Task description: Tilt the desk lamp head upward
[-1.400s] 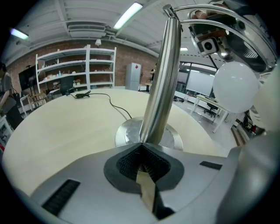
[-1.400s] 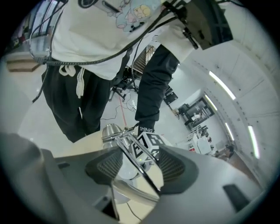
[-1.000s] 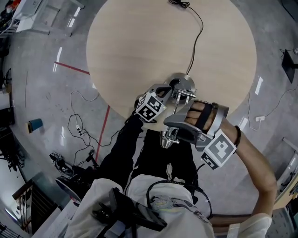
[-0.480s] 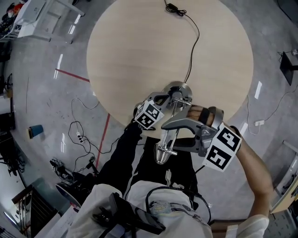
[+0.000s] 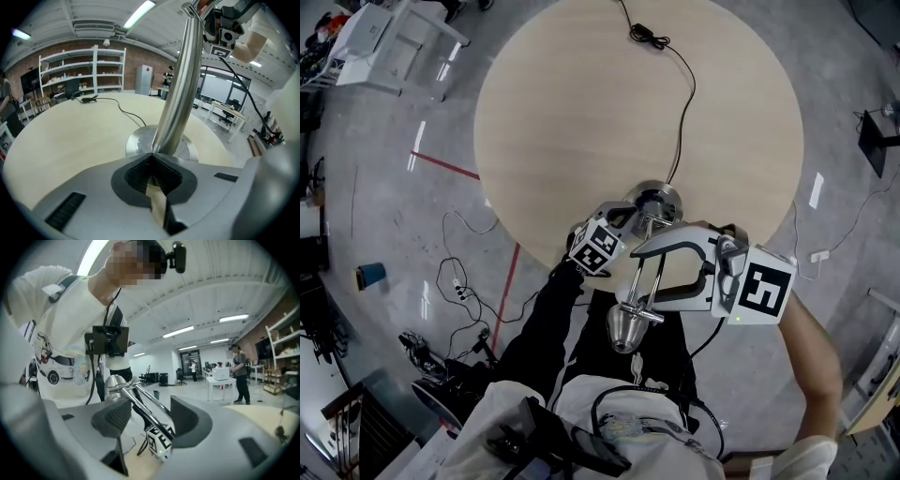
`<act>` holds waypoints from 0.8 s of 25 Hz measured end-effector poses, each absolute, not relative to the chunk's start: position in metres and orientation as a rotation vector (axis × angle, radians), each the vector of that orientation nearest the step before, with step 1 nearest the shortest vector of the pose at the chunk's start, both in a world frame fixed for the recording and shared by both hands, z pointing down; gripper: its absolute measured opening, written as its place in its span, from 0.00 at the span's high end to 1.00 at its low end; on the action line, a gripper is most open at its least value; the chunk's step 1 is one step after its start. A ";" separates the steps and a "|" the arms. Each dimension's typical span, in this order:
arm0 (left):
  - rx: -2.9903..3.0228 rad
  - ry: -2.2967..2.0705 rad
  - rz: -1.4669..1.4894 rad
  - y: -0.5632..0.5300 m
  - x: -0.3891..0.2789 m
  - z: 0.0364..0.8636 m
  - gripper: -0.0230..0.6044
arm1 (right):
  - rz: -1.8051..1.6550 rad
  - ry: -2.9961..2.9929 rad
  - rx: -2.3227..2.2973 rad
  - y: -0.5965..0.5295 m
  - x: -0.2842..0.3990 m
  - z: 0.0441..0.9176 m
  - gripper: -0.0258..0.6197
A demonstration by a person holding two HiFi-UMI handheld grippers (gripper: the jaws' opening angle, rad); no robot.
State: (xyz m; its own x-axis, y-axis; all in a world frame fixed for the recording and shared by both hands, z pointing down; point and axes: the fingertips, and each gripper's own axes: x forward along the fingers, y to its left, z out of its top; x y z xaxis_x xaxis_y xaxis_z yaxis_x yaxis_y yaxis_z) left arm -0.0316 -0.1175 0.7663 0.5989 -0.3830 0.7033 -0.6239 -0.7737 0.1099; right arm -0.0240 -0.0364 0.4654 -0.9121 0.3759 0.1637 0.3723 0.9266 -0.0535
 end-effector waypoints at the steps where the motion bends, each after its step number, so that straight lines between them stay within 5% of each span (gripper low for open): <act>1: 2.486 -0.811 0.976 -0.117 -0.031 0.766 0.96 | 0.081 -2.924 -0.567 -0.040 -0.022 0.465 0.57; 20: 2.480 -0.800 0.972 -0.122 -0.033 0.765 0.96 | 0.656 -3.037 -0.429 -0.081 -0.018 0.445 0.57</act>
State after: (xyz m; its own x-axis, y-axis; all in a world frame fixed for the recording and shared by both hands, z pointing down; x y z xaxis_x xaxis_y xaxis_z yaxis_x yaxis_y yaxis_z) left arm -0.0326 -0.1222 0.7652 0.6033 -0.3734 0.7047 -0.6200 -0.7754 0.1198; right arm -0.0183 -0.0810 0.4450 -0.9626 0.2659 -0.0524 0.2638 0.8750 -0.4059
